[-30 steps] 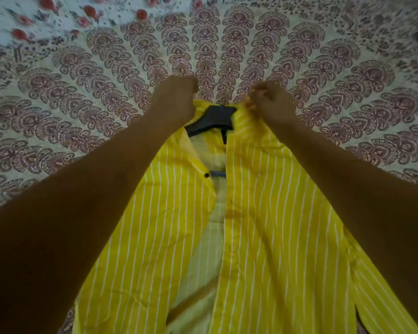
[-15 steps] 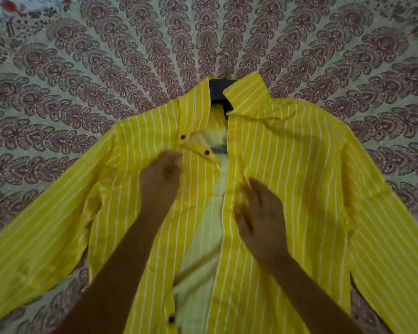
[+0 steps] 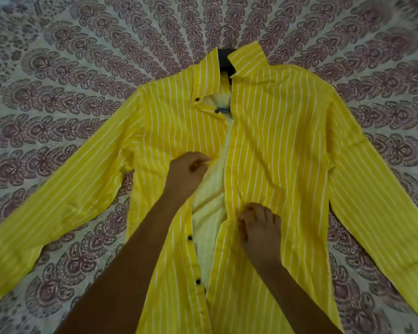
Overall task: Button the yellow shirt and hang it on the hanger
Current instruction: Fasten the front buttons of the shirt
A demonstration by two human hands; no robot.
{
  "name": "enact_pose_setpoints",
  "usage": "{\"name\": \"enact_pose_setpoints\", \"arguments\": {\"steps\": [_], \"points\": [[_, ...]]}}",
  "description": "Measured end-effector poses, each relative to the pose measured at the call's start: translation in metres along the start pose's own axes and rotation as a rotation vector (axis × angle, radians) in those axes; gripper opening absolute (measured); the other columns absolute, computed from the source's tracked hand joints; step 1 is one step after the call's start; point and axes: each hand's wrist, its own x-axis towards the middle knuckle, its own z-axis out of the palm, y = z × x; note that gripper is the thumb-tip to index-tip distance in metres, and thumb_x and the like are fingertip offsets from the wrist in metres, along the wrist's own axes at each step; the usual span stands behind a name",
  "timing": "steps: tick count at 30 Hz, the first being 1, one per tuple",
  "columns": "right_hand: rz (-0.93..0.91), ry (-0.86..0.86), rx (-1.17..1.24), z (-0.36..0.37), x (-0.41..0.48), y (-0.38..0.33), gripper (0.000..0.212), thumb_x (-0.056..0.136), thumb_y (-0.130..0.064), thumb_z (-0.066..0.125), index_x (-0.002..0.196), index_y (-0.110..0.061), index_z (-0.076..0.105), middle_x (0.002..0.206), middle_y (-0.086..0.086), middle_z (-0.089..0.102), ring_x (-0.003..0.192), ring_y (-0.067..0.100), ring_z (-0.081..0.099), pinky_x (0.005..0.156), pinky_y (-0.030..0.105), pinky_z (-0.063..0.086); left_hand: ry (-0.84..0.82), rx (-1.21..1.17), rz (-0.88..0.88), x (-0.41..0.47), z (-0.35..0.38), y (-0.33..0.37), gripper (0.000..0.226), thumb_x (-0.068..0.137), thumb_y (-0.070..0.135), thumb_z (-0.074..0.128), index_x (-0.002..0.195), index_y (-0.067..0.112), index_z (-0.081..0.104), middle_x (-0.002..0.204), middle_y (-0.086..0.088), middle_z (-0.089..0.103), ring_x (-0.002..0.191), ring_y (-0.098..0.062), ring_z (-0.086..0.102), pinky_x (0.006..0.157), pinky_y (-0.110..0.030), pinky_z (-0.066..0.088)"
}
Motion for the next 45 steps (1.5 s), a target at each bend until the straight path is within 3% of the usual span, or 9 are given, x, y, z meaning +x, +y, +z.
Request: {"name": "enact_pose_setpoints", "arguments": {"steps": [2, 7, 16, 23, 25, 27, 31, 35, 45], "points": [[-0.013, 0.006, 0.021, -0.001, 0.0, 0.001, 0.026, 0.07, -0.028, 0.039, 0.08, -0.02, 0.061, 0.104, 0.006, 0.062, 0.091, 0.026, 0.055, 0.078, 0.037, 0.032, -0.17, -0.051, -0.046, -0.003, -0.002, 0.007, 0.019, 0.086, 0.002, 0.059, 0.102, 0.006, 0.069, 0.089, -0.007, 0.067, 0.077, 0.011, 0.057, 0.075, -0.008, 0.042], [-0.086, -0.076, 0.082, -0.005, -0.004, 0.003, 0.023, 0.07, -0.032, 0.041, 0.077, -0.021, 0.06, 0.107, 0.004, 0.062, 0.088, 0.025, 0.062, 0.069, 0.035, 0.05, -0.775, 0.8, -0.046, 0.006, -0.004, -0.003, 0.038, 0.09, 0.018, 0.05, 0.127, 0.024, 0.056, 0.137, -0.007, 0.052, 0.126, -0.026, 0.047, 0.105, -0.033, 0.037], [-0.082, 0.023, 0.184, -0.038, 0.124, 0.007, 0.026, 0.082, -0.026, 0.044, 0.095, -0.013, 0.062, 0.091, 0.012, 0.067, 0.082, 0.032, 0.065, 0.063, 0.037, 0.048, 0.058, 0.389, 0.081, 0.113, -0.012, 0.039, 0.028, 0.087, 0.023, 0.06, 0.113, 0.014, 0.062, 0.111, -0.013, 0.066, 0.106, -0.029, 0.059, 0.087, -0.037, 0.047], [-0.053, 0.204, 0.085, -0.064, 0.269, 0.012, 0.047, 0.086, -0.02, 0.051, 0.132, -0.011, 0.042, 0.133, 0.015, 0.045, 0.117, 0.034, 0.046, 0.087, 0.043, 0.04, -0.193, 0.784, 0.161, 0.192, 0.011, 0.046, 0.07, 0.073, 0.035, 0.075, 0.13, 0.014, 0.042, 0.124, -0.018, 0.048, 0.107, -0.035, 0.054, 0.075, -0.041, 0.046], [-0.106, 0.106, 0.01, -0.061, 0.293, 0.019, 0.064, 0.086, -0.026, 0.053, 0.143, -0.016, 0.026, 0.15, 0.014, 0.026, 0.134, 0.034, 0.031, 0.103, 0.048, 0.03, -0.123, 0.534, 0.058, 0.212, 0.013, 0.045, 0.025, 0.076, 0.025, 0.074, 0.09, 0.011, 0.059, 0.101, -0.017, 0.063, 0.099, -0.032, 0.062, 0.077, -0.038, 0.048], [-0.191, 0.002, -0.074, -0.048, 0.311, 0.026, 0.071, 0.089, -0.033, 0.049, 0.148, -0.021, 0.012, 0.157, 0.011, 0.006, 0.143, 0.033, 0.012, 0.111, 0.053, 0.016, -0.005, 0.194, -0.109, 0.233, 0.012, 0.045, 0.029, 0.079, 0.018, 0.071, 0.062, 0.018, 0.048, 0.073, -0.013, 0.063, 0.085, -0.033, 0.068, 0.078, -0.04, 0.055], [-0.224, -0.086, -0.203, -0.034, 0.33, 0.04, 0.073, 0.083, -0.057, 0.017, 0.148, -0.027, 0.0, 0.157, 0.006, -0.012, 0.144, 0.033, -0.008, 0.112, 0.059, -0.003, 0.154, -0.038, -0.081, 0.264, 0.014, 0.053, 0.017, 0.079, 0.015, 0.06, 0.065, 0.021, 0.051, 0.082, -0.016, 0.065, 0.09, -0.035, 0.068, 0.083, -0.045, 0.055], [-0.266, -0.144, -0.194, -0.041, 0.346, 0.046, 0.073, 0.083, -0.059, 0.02, 0.148, -0.028, 0.01, 0.158, 0.007, -0.009, 0.145, 0.033, -0.001, 0.111, 0.06, 0.003, -0.032, 0.196, 0.081, 0.264, 0.018, 0.063, 0.026, 0.086, 0.003, 0.052, 0.107, 0.007, 0.067, 0.118, -0.011, 0.065, 0.114, -0.024, 0.057, 0.094, -0.029, 0.046], [-0.089, -0.151, 0.168, -0.014, 0.149, 0.023, 0.073, 0.077, -0.047, 0.021, 0.139, -0.012, 0.04, 0.15, 0.018, 0.029, 0.138, 0.035, 0.029, 0.11, 0.05, 0.021, -0.273, 0.282, 0.171, 0.061, 0.001, -0.003, 0.031, 0.073, 0.024, 0.058, 0.098, 0.011, 0.071, 0.096, -0.007, 0.07, 0.078, -0.02, 0.063, 0.071, -0.015, 0.038]]}}
